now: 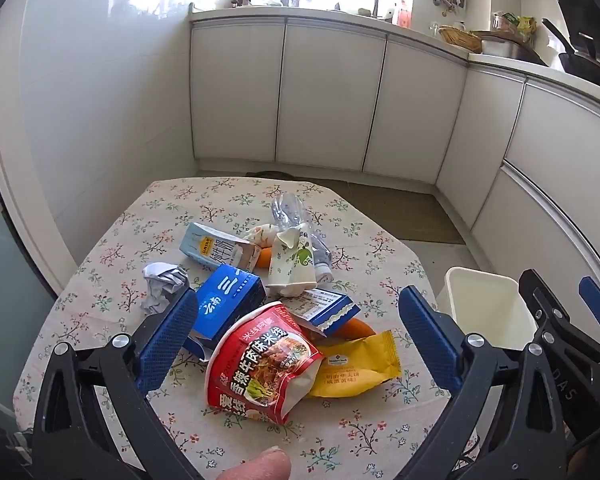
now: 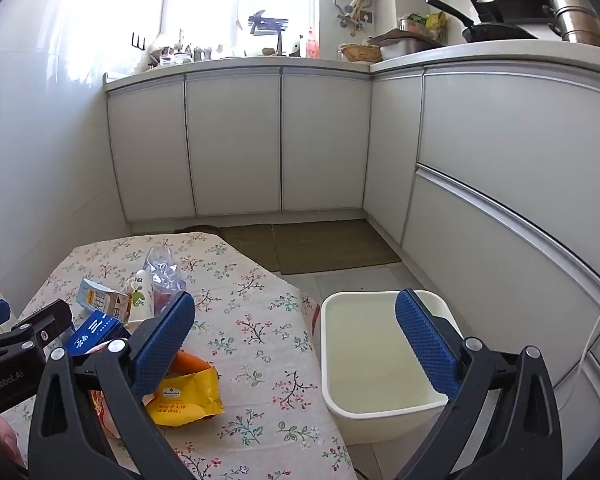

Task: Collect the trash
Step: 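Move both tools toward the trash pile on the table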

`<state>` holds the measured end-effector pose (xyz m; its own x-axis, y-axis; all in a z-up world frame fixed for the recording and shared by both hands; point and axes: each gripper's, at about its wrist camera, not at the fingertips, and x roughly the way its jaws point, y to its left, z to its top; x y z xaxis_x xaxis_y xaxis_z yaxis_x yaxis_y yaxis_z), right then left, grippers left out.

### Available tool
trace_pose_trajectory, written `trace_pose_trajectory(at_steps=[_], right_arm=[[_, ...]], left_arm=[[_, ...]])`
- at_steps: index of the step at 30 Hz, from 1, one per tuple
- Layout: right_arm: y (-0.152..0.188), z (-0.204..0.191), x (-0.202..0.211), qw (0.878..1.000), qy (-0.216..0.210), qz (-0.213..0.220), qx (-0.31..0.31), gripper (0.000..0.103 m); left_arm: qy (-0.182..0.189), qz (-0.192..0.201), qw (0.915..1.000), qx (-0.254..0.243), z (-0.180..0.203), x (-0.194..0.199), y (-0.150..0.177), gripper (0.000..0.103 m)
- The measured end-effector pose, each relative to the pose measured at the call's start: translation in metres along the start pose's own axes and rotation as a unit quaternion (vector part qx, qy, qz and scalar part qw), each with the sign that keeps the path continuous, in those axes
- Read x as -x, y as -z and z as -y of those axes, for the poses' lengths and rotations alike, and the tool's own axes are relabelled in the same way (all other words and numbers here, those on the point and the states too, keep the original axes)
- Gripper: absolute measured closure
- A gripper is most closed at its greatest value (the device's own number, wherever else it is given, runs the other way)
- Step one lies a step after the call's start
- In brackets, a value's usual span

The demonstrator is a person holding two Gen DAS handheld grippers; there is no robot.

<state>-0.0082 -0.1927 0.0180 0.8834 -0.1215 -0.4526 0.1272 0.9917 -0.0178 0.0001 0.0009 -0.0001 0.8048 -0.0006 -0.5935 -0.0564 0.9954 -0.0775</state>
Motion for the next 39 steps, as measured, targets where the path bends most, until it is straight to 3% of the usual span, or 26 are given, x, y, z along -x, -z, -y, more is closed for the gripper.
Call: trace_pose_trajectory(at_steps=[39], right_arm=[[0.006, -0.007, -0.003, 1.0, -0.001, -0.004, 0.005, 0.005]], left_arm=[[0.01, -0.001, 0.9997, 0.02, -0.005, -0.002, 0.005, 0.007]])
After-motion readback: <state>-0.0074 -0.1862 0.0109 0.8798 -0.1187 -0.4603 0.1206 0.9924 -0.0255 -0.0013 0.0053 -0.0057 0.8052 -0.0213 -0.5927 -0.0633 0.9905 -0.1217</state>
